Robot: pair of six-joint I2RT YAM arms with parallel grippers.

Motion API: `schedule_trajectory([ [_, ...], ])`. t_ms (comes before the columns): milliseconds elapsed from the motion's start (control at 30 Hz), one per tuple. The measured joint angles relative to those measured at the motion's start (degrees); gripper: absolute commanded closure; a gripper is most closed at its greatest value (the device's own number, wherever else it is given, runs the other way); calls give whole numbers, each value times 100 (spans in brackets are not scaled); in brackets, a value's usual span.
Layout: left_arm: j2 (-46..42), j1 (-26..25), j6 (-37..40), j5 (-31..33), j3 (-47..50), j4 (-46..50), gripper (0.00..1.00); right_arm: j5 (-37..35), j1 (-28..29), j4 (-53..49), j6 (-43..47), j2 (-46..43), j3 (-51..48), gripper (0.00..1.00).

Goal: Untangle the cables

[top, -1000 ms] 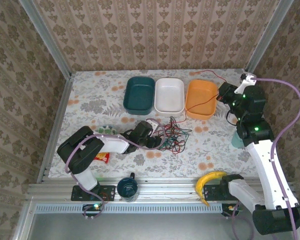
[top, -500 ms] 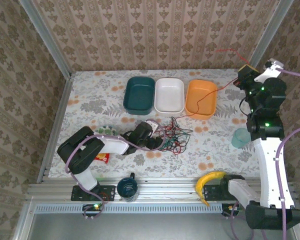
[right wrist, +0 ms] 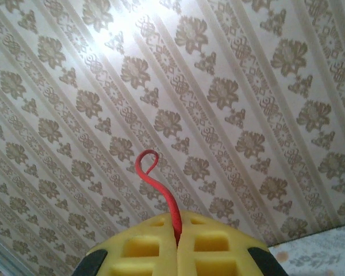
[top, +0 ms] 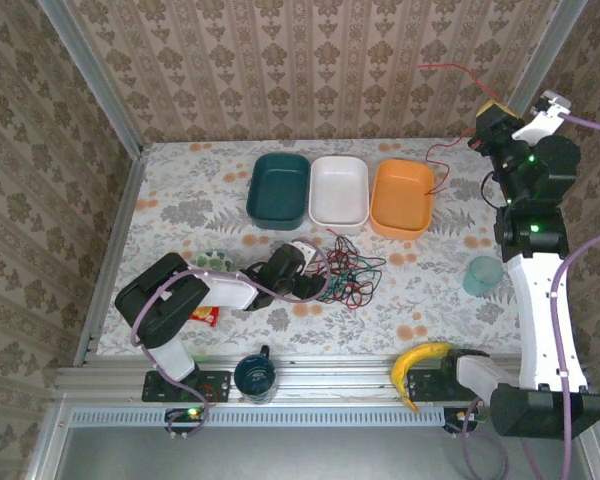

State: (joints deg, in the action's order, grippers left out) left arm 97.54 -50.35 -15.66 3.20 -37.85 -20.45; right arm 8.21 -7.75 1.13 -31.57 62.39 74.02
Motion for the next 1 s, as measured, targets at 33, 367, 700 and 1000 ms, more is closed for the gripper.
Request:
schedule_trajectory([
  [33, 0, 0, -2, 0, 0, 0, 22, 0, 0, 0, -15, 57, 0, 100],
  [367, -2, 0, -4, -11, -20, 31, 20, -608, 562, -17, 584, 299, -98, 100],
  [700, -20, 0, -9, -20, -22, 57, 19, -1473, 1307, 219, 1403, 629, -658, 100],
  [1000, -31, 0, -44, -33, -22, 70, 18, -2470, 2258, 315, 2498, 688, -831, 100],
])
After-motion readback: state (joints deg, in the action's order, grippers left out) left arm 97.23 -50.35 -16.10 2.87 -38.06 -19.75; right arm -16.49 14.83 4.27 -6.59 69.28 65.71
